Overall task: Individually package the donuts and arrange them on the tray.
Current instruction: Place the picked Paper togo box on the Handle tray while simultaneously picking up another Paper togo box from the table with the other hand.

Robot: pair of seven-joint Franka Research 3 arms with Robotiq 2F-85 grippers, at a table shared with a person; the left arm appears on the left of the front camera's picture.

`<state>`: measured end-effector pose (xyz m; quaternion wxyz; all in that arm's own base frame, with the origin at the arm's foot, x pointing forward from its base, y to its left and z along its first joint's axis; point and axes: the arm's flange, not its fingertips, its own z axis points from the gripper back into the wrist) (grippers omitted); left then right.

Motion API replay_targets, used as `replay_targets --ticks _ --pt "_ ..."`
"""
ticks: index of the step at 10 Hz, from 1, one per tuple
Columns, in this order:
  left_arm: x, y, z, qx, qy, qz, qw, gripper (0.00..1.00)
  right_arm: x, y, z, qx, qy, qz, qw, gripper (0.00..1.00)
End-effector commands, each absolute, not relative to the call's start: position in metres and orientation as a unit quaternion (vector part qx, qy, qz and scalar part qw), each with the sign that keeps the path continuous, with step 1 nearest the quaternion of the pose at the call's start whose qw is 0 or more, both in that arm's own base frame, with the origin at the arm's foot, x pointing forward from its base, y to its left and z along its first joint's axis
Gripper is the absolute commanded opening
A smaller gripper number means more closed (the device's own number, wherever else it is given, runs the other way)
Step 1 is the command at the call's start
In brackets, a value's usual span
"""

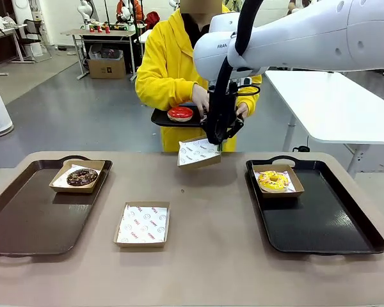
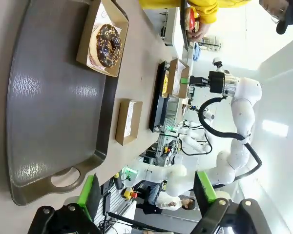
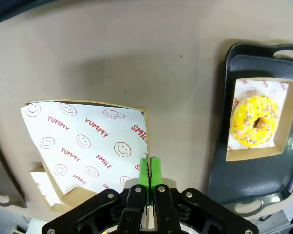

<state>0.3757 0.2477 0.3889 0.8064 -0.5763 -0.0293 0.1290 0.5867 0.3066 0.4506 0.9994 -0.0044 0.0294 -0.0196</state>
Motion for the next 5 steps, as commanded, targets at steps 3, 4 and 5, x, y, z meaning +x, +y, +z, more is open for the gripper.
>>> replay_targets --ticks 3,4,5 --pt "0.3725 0.2488 0.3933 -0.58 -0.033 0.127 0.804 1.0 0.5854 0.3046 0.4532 0.003 0.032 -0.031 0.999 0.0" --pt "0.3725 0.2488 0.3933 -0.58 -0.033 0.127 0.804 1.0 0.5854 0.3046 0.4532 0.003 0.032 -0.031 0.999 0.0" --pt "0.3725 0.2488 0.3933 -0.58 -0.033 0.127 0.804 1.0 0.5854 0.3046 0.4532 0.003 0.032 -0.031 0.999 0.0"
